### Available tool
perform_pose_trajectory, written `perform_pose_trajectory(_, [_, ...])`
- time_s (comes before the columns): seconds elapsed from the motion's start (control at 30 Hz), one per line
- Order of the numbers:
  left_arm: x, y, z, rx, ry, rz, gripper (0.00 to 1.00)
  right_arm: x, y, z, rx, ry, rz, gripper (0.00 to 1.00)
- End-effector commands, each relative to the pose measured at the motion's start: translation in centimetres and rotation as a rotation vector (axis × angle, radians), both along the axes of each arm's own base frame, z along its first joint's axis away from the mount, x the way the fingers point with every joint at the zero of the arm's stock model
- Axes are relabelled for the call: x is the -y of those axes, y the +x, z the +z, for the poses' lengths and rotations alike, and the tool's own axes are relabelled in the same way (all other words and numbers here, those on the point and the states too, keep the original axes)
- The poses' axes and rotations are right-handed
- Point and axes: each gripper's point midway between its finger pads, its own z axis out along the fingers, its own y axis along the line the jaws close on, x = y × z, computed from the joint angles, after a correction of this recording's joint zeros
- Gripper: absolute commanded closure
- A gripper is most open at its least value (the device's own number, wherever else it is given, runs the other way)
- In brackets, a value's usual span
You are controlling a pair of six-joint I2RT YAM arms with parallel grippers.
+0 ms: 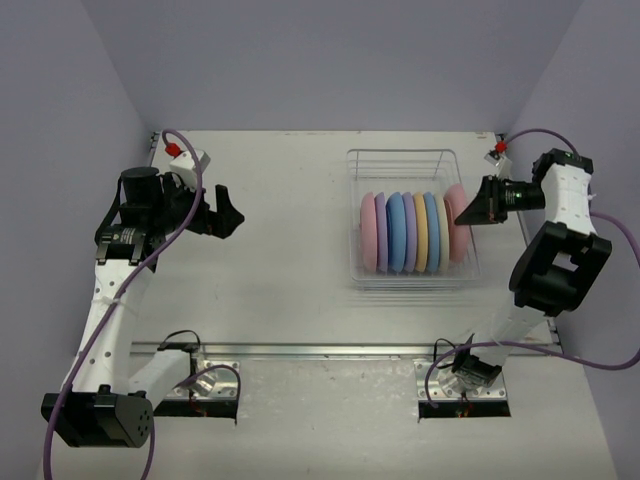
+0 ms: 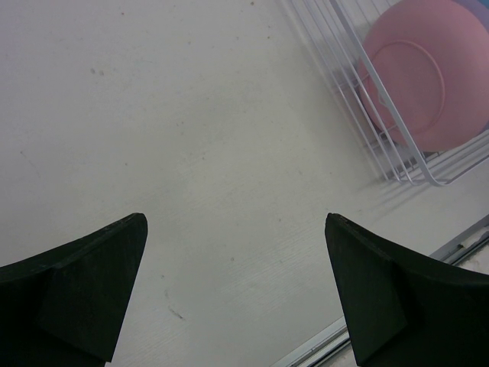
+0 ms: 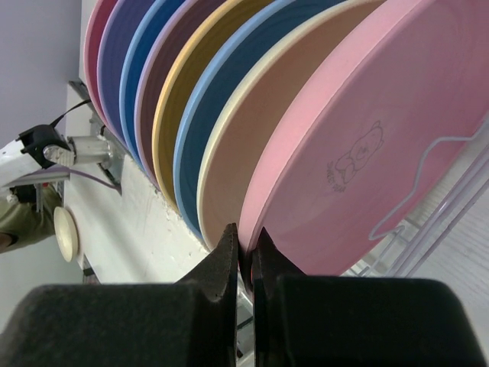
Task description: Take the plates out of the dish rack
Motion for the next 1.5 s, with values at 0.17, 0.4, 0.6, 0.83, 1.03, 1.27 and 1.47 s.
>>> perform_pose_trajectory(0.17, [0.1, 0.5, 2.6, 0.093, -0.004, -0.013, 0.00, -0.8, -1.7, 6.2, 0.078, -0.024, -0.023, 1.00])
perform_pose_trajectory(0.4, [0.1, 0.5, 2.8, 0.099, -0.003, -0.017, 0.00, -0.4, -1.3, 10.1, 0.191, -0.099, -0.050, 1.00])
perform_pose_trajectory(0.6, [0.0, 0.3, 3.2, 0.112, 0.000, -0.009, 0.00, 0.4, -0.7, 15.0, 0.330, -0.201, -0.094, 1.00])
perform_pose_trajectory(0.83, [0.4, 0.2, 5.4, 0.170, -0.049, 0.006, 0.00, -2.0, -1.3, 20.7, 0.569, -0.204, -0.025, 1.00])
perform_pose_trajectory(1.03, [0.5, 0.5, 8.8, 0.213, -0.120, 0.055, 0.00, -8.7, -1.6, 20.3, 0.771, -0.418, 0.206, 1.00])
perform_pose_trajectory(1.27, [0.0, 1.2, 10.8, 0.151, -0.126, 0.095, 0.00, -15.4, -1.8, 18.0, 0.957, -0.737, 0.456, 1.00])
perform_pose_trajectory(1.47, [0.7, 1.2, 10.9, 0.067, -0.122, 0.037, 0.04, -22.8, -3.7, 12.7, 1.257, -1.025, 0.839, 1.00])
